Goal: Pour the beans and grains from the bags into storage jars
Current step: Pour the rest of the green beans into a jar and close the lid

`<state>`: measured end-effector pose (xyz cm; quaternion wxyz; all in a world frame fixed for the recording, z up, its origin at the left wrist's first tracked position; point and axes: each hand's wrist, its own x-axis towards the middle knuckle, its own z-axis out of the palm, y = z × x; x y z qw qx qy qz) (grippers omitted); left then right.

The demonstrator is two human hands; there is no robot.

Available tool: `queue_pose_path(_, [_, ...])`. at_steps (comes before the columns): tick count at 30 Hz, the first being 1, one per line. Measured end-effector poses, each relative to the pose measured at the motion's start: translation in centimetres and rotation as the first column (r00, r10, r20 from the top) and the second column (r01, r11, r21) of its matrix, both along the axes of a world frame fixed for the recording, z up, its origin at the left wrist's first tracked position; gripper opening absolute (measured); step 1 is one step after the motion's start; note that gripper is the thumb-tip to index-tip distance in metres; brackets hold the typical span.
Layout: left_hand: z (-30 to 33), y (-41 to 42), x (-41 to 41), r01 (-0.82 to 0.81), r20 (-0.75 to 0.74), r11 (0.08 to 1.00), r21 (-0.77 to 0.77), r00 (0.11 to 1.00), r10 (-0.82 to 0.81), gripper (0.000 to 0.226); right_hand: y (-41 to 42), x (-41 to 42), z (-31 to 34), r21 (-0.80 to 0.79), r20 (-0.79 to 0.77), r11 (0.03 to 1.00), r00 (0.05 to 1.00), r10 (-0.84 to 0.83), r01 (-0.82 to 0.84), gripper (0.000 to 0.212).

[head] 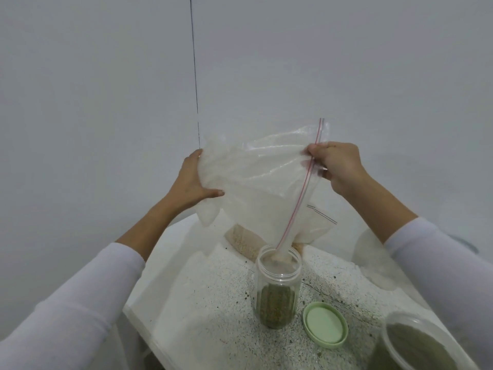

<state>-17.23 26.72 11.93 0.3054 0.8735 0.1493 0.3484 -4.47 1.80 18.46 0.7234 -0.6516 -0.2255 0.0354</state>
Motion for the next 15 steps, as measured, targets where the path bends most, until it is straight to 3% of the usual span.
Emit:
queue_pose_path(4, [-2.6, 0.0, -0.5, -0.112, 0.078, 0.977, 0.182, 0.992, 0.099, 0.115, 0.6, 0.6, 0.2, 0.072, -0.105, 0.997, 0.994, -0.012, 0.019, 0.013])
queue_pose_path(9, [-5.9, -0.8, -0.4, 0.015, 0.086, 0.886, 0.464, 0.994, -0.062, 0.104, 1.1, 2.0, -0.3, 0.168, -0.302, 0.981, 0.952, -0.044, 0.098, 0.007])
queue_pose_path(15, [-7.7, -2.7, 1.0, 0.160, -0.020, 0.859, 0.486, 0.985, -0.172, 0.118, 1.3, 3.2, -0.9, 0.271, -0.494, 0.941, 0.868, -0.044, 0.202, 0.018])
